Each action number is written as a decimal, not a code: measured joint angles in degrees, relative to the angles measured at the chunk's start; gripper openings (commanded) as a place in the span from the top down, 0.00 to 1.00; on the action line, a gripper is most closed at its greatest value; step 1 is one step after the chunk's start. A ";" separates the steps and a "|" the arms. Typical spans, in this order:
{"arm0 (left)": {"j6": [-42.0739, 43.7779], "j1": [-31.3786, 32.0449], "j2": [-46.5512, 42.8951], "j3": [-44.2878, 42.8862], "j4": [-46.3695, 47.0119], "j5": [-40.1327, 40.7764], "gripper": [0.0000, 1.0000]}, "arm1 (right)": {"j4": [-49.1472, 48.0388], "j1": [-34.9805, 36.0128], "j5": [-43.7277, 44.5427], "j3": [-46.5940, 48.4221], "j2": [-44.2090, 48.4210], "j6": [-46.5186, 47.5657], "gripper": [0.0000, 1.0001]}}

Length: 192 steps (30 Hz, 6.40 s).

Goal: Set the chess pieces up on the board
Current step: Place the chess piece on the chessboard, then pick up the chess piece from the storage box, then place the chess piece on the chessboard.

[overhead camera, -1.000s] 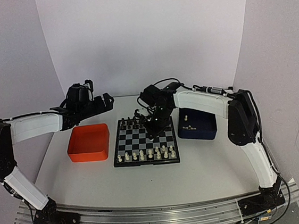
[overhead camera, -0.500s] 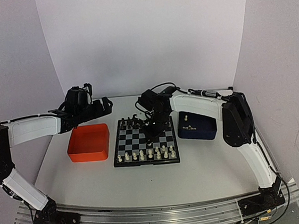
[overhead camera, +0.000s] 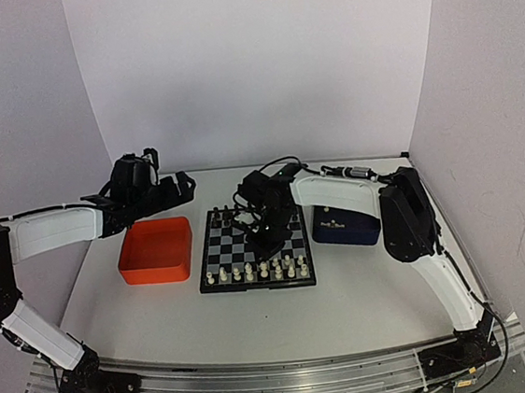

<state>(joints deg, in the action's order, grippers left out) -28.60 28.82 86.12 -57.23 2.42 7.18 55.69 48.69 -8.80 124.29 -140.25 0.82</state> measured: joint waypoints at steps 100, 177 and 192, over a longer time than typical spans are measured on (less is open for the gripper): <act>-0.42 0.00 2.83 -1.76 -0.91 2.38 0.00 | -6.76 0.44 4.54 2.06 6.82 3.34 1.00; -1.90 0.00 -0.36 1.85 -0.92 1.44 0.00 | -2.47 1.88 0.33 5.70 -2.29 5.27 0.73; -1.90 0.00 -0.36 1.85 -0.92 1.28 0.00 | -2.04 2.14 4.60 6.43 -2.68 5.83 0.64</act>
<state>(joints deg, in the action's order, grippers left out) -30.50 28.82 85.76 -55.37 1.50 8.47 53.65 50.83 -4.20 130.72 -142.93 6.65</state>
